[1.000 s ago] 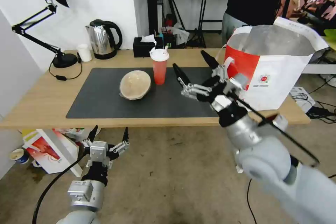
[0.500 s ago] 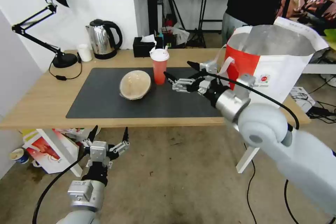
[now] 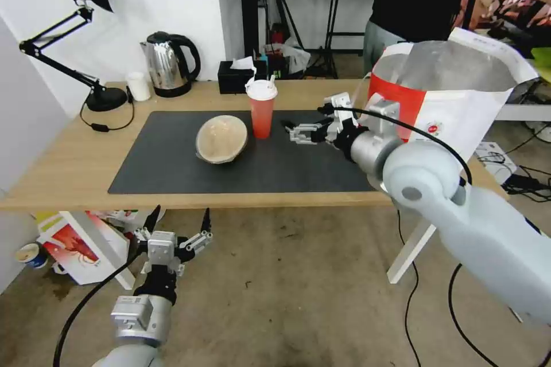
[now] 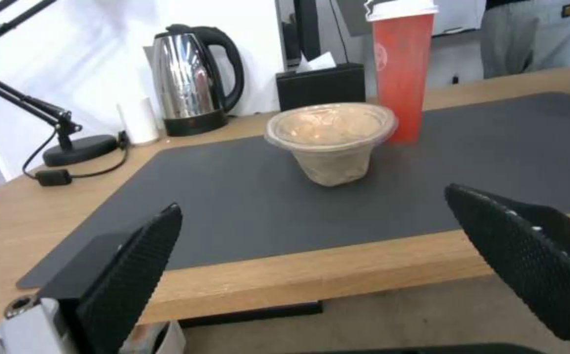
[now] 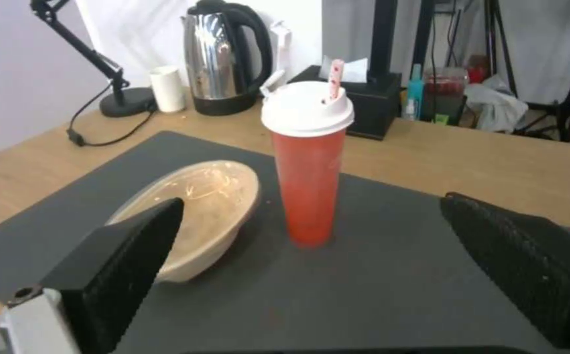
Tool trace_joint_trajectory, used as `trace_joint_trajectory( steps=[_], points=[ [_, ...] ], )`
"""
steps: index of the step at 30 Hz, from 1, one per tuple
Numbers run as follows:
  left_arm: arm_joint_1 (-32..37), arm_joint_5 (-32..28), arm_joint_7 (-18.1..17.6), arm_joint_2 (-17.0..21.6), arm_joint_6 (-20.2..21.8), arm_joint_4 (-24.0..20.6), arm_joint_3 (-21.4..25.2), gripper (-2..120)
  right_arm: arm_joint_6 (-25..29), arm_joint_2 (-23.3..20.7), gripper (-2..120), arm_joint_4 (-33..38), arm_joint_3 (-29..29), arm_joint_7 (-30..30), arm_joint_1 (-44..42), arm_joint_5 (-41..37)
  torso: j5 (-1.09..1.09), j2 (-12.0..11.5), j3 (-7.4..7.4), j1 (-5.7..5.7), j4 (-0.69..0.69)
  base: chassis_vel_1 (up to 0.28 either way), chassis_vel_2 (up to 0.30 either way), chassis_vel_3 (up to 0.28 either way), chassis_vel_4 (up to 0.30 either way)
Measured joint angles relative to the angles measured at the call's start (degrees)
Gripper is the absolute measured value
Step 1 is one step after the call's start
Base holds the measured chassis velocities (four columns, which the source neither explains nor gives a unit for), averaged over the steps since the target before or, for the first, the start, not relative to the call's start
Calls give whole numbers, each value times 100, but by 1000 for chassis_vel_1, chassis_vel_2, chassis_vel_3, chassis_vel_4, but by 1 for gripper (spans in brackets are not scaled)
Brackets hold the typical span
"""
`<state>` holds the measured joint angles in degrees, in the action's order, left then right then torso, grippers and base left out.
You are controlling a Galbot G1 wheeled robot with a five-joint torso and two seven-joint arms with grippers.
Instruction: Pick up the trash from the table and place it into the takeout bag.
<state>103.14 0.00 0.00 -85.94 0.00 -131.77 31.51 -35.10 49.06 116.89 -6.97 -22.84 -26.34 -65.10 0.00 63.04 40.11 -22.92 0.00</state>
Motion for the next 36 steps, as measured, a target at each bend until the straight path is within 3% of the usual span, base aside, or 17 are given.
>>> trace_joint_trajectory(
  steps=[20,36],
  points=[
    [0,0,0,0,0,0,0,100,137,862,100,-1750,-720,580,1014,224,0,-1,0,0,0,0,0,0,0],
    [0,0,0,0,0,0,0,100,143,1425,100,-2831,-940,944,1369,542,0,-1,0,-1,0,0,0,0,0]
  ],
)
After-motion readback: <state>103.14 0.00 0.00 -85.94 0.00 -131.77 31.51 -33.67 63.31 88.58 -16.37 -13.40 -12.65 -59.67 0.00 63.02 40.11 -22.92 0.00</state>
